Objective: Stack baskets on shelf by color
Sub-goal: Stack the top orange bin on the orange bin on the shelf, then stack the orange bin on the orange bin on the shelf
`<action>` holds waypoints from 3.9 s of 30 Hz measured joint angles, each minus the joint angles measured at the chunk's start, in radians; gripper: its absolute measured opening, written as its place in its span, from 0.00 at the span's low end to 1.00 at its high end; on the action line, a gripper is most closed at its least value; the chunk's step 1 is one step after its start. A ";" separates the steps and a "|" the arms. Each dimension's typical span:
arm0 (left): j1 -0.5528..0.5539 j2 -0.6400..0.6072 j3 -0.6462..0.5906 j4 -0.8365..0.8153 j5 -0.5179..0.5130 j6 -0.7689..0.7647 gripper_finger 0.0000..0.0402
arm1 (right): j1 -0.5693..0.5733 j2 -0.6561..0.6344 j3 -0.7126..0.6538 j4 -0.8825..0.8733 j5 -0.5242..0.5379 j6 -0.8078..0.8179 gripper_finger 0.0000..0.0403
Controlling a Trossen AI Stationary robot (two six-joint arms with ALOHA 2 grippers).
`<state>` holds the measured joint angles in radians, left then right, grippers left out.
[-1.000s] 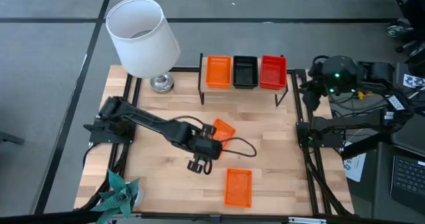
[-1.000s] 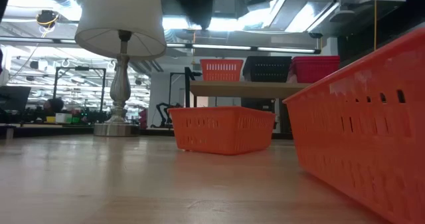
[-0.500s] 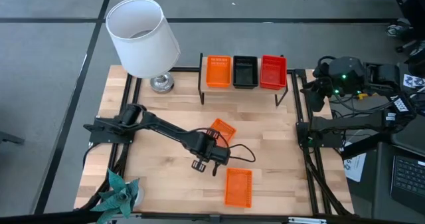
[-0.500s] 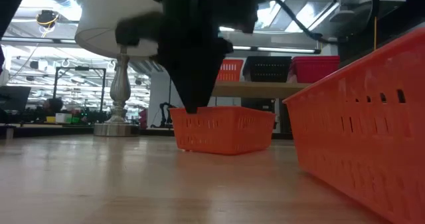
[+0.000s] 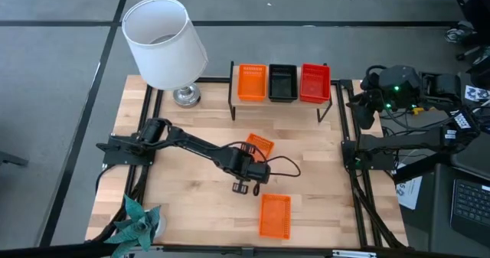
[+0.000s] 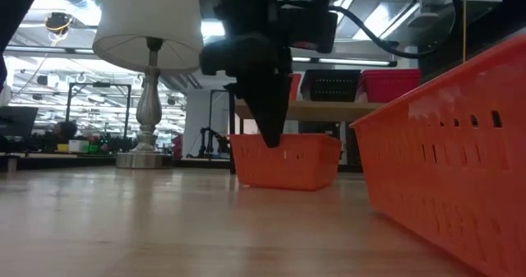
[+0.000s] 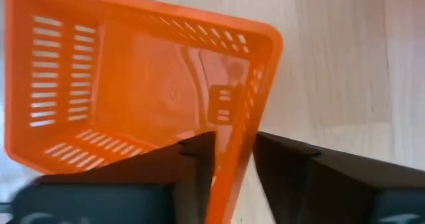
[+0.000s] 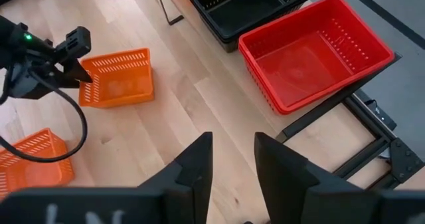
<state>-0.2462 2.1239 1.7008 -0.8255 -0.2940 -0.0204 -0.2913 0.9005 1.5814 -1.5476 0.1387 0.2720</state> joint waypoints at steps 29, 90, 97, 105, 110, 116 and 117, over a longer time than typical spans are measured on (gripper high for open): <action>-0.032 -0.246 0.411 -0.471 -0.132 -0.177 0.00 | 0.000 0.000 0.000 -0.011 0.001 -0.023 0.27; 0.485 -0.064 0.617 -0.390 -0.112 0.394 0.00 | 0.000 0.000 0.000 -0.022 0.001 -0.097 0.27; 0.498 -0.064 0.617 -0.463 -0.113 0.391 0.00 | 0.000 0.000 0.000 -0.022 0.001 -0.097 0.27; 0.511 -0.064 0.617 -0.459 -0.114 0.389 0.04 | 0.000 0.000 0.000 -0.022 0.001 -0.097 0.27; 0.509 -0.064 0.617 -0.458 -0.112 0.388 0.14 | 0.000 0.000 0.000 -0.022 0.001 -0.097 0.27; 0.506 -0.064 0.617 -0.445 -0.114 0.384 0.21 | 0.000 0.000 0.000 -0.022 0.001 -0.097 0.27; 0.502 -0.064 0.617 -0.439 -0.115 0.372 0.22 | 0.000 0.000 0.000 -0.022 0.001 -0.097 0.27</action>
<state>0.2553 2.0594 2.3180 -1.2643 -0.4090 0.3517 -0.2916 0.9001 1.5810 -1.5692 0.1394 0.1746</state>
